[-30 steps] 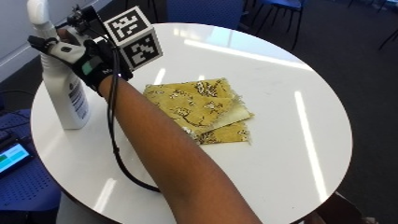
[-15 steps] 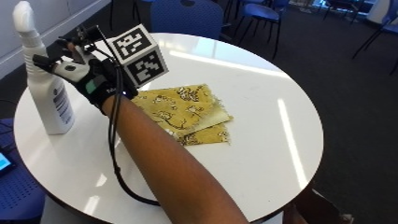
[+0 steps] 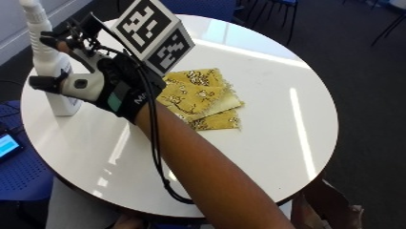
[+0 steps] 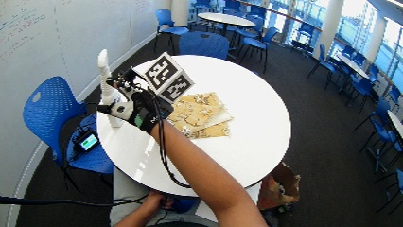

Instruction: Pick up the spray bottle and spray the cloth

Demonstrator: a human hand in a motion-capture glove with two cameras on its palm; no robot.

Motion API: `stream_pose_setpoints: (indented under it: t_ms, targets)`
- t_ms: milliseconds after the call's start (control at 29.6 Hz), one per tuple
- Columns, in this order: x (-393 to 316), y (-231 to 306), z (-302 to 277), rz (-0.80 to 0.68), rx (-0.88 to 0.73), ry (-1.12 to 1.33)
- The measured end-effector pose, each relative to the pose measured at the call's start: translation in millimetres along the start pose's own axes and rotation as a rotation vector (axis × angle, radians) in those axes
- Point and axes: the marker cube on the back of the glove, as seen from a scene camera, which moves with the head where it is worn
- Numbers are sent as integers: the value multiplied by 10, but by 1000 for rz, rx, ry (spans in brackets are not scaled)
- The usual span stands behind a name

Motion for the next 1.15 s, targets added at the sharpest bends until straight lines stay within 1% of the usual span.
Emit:
stream_pose_setpoints:
  t_ms: [135,372,541,912,1149]
  targets:
    - [-133,301,-50,-77,-66,101]
    - [-166,832,-161,-148,-109,274]
    - [-165,1152,-212,-153,-160,367]
    - [-296,1490,-173,-180,-226,484]
    - [-328,1553,-136,-192,-251,504]
